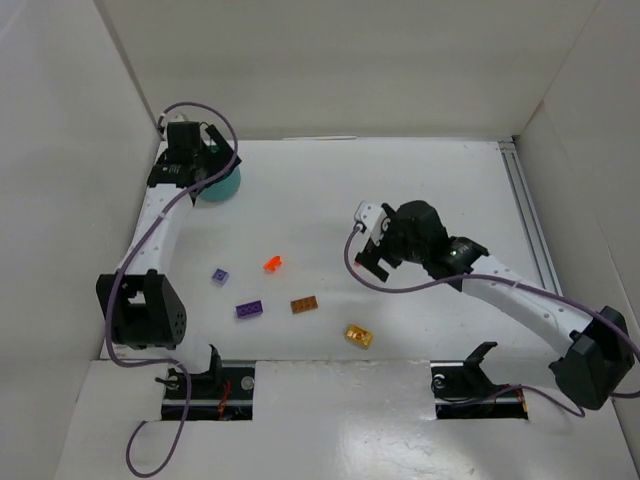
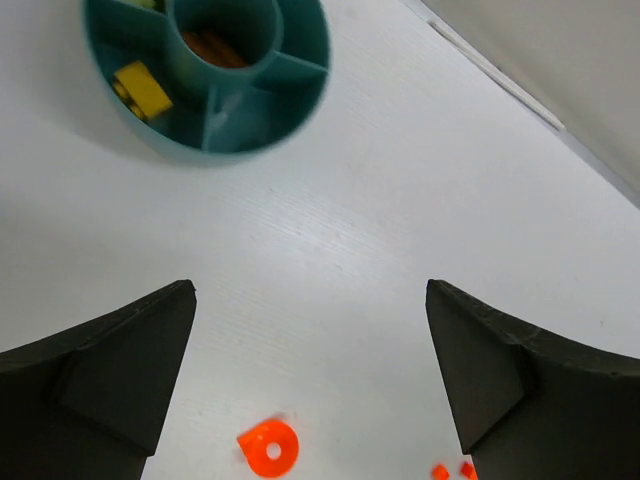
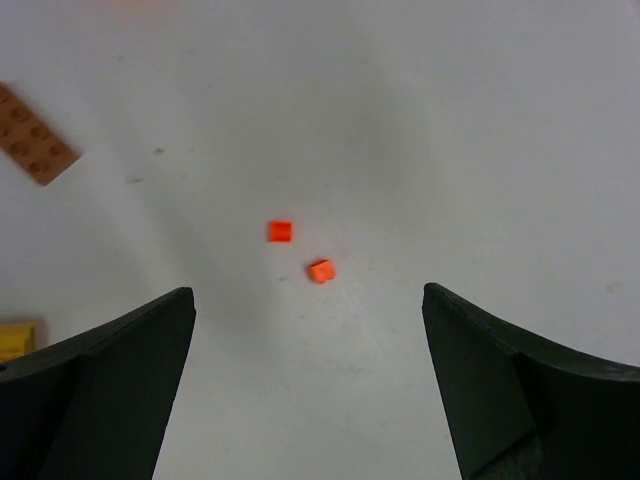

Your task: Sort the legos into containers by color

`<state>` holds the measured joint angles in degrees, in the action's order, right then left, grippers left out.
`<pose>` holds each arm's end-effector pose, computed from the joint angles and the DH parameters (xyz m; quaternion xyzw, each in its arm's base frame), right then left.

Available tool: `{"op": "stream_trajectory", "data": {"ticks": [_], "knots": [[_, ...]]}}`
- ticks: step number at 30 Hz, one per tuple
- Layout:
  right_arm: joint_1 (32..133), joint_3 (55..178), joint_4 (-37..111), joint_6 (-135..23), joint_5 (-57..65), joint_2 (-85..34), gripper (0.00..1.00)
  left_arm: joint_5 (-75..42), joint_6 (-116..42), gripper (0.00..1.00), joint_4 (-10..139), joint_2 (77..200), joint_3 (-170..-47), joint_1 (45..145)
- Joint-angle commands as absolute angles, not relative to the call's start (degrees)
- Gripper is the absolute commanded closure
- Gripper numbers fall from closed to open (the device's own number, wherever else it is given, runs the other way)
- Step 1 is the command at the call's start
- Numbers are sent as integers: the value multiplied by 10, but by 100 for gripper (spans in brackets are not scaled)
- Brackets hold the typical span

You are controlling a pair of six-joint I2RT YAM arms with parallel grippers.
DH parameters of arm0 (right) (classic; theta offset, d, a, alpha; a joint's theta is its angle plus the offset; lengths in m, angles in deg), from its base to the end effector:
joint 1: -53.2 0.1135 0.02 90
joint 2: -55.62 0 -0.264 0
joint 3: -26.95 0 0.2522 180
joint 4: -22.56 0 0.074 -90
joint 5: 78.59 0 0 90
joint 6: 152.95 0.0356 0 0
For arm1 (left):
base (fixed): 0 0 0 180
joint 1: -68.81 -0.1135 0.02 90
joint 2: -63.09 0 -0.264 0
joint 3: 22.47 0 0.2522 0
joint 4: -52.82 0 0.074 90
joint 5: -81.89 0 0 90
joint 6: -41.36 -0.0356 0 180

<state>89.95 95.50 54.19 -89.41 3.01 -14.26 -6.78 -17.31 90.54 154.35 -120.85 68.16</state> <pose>0.2156 0.1675 0.2961 -0.4890 0.7280 0.1068 0.4685 0.3704 0.0050 0.3529 -0.2448 0.8334 -0.1213 0.4804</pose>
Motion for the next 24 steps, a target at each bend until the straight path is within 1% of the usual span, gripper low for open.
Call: {"op": "stream_trajectory", "data": {"ticks": [1, 3, 7, 10, 14, 16, 20, 24], "knots": [[949, 915, 584, -854, 54, -110, 0, -77, -167, 1, 876, 1475, -1151, 724], [984, 889, 584, -821, 46, -95, 0, -71, -160, 1, 869, 1429, -1103, 741], [1042, 820, 579, -766, 35, -68, 0, -21, -136, 1, 879, 1365, -1046, 774], [1093, 790, 563, -722, 17, -49, 0, -13, -118, 1, 886, 1322, -1004, 796], [1148, 743, 546, -666, 39, -38, 0, -12, -105, 1, 904, 1278, -970, 822], [1166, 732, 529, -647, 69, -38, 0, -12, -100, 1, 909, 1264, -959, 829], [1195, 716, 495, -624, 109, -51, 6, -12, -94, 1, 923, 1237, -937, 850], [1207, 700, 449, -611, 140, -83, 8, -12, -94, 1, 931, 1215, -927, 856]]}}
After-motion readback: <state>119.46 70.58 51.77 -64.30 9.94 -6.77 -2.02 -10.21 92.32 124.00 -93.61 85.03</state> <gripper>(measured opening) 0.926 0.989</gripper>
